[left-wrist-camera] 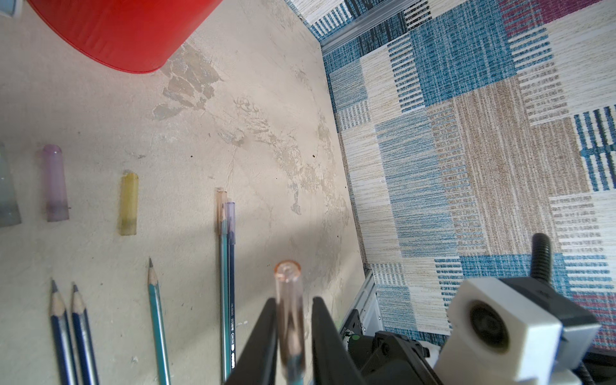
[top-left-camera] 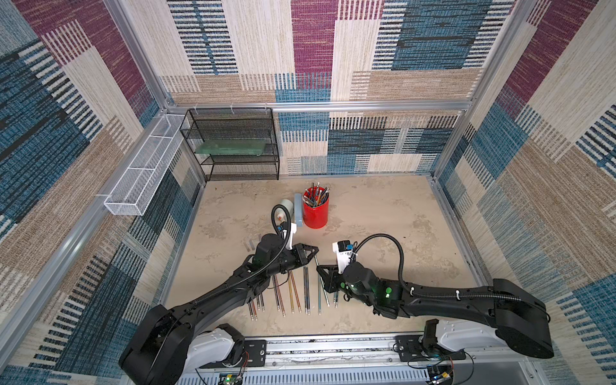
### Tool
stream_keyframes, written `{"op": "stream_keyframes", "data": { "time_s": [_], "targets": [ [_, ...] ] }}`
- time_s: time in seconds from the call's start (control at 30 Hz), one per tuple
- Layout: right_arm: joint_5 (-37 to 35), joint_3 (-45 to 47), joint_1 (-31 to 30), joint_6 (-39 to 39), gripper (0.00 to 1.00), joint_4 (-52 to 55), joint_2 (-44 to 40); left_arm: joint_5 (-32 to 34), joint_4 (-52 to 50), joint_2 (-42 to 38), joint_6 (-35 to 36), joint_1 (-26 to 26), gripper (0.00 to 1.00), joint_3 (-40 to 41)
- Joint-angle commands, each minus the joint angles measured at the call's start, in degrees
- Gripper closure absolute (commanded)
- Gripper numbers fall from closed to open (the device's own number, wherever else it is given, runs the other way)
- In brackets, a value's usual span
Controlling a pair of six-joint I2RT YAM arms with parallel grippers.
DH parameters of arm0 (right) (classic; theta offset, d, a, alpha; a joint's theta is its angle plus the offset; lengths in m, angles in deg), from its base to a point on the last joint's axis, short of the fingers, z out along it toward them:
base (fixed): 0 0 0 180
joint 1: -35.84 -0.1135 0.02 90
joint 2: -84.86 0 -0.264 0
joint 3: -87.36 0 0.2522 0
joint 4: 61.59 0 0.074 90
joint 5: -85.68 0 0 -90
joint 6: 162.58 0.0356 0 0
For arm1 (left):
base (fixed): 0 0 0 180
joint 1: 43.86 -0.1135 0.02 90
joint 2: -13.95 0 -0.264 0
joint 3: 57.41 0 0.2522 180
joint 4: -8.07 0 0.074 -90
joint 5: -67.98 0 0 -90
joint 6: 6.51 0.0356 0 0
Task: Remove the protective cover of the pencils
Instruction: Remove the protective sleeve from the pencil.
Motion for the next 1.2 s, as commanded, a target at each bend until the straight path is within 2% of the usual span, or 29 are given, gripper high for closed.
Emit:
{"op": "stream_keyframes", "data": {
  "time_s": [0.0,0.3,0.37,0.47,0.6,0.73,0.93,1.17],
  "targets": [
    [-0.2,-0.5,-0.1,-0.8,0.97,-1.3,0.2,-0.6,1.2,-0.1,-0.4,-0.1,0.81,-0.5],
    [0.0,-0.6,-0.4,-0.7,0.94,-1.5,0.4,-0.4,1.0,-0.1,-0.4,0.0,0.87,-0.4],
    [-0.2,-0.7,-0.5,-0.6,0.85,-1.5,0.5,-0.4,1.0,-0.2,-0.4,0.0,0.88,-0.4],
    [-0.5,-1.0,-0.4,-0.6,0.63,-1.0,0.7,-0.4,1.0,-0.3,-0.3,-0.1,0.89,-0.4],
    [-1.1,-2.2,-0.3,-0.4,0.55,0.4,1.7,-0.4,0.9,-0.4,-0.2,0.0,0.89,-0.4],
    [-0.4,-3.1,0.1,-0.2,0.57,0.8,3.0,-0.3,0.7,-0.3,-0.3,-0.1,0.9,-0.4],
    [0.3,-3.1,0.2,-0.2,0.83,0.4,3.4,-0.2,0.3,-0.4,-0.2,-0.1,0.92,-0.6],
    [0.9,-2.3,0.1,-0.2,0.94,-0.9,3.4,0.2,0.1,-0.5,-0.2,-0.1,0.96,-0.4]
  ]
}}
